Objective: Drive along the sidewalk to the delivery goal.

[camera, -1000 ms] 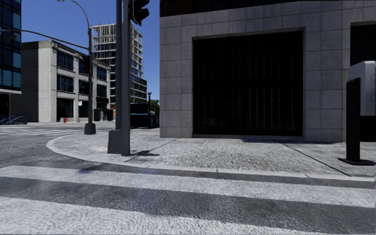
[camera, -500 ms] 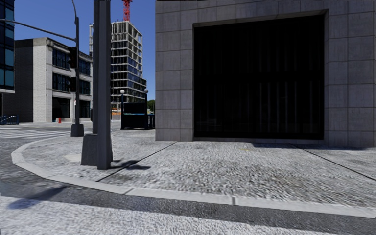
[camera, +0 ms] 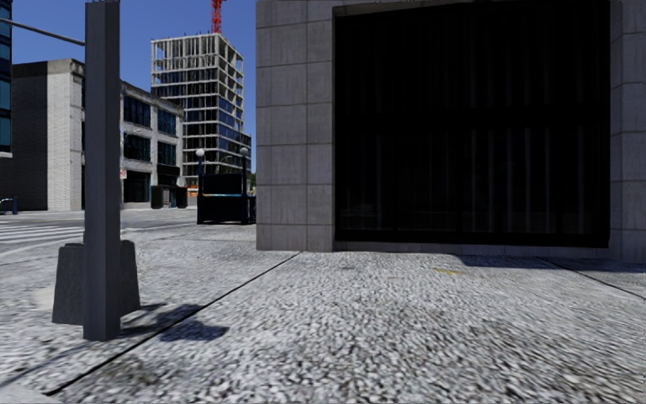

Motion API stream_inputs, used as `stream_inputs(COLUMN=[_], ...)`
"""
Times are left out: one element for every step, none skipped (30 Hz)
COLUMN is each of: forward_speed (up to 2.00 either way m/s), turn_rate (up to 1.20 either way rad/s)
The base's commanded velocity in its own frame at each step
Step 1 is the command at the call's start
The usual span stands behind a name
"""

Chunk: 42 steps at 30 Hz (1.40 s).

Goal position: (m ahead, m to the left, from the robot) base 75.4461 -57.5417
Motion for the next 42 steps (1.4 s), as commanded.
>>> stream_inputs(forward_speed=[1.41, 1.29, 1.27, 1.25, 1.25, 1.25, 1.25, 1.25, 1.25, 1.25, 1.25, 1.25, 1.25, 1.25, 1.25, 1.25, 1.25, 1.26, 1.26, 1.26, 1.26, 1.28, 1.32, 1.33, 1.33, 1.34, 1.34, 1.34, 1.34, 1.34, 1.31, 1.3, 1.29, 1.29, 1.29, 1.29, 1.29, 1.26, 1.2, 1.15, 1.15, 1.14], turn_rate=[0.0, 0.0, -0.07, -0.22, -0.22, -0.33, -0.37, -0.45, -0.5, -0.5, -0.51, -0.51, -0.51, -0.51, -0.51, -0.51, -0.51, -0.51, -0.51, -0.51, -0.51, -0.51, -0.51, -0.51, -0.51, -0.08, 0.0, 0.0, 0.0, 0.0, 0.0, 0.0, 0.0, 0.0, 0.0, 0.0, -0.2, -0.58, -0.64, -0.69, -0.69, -0.71])
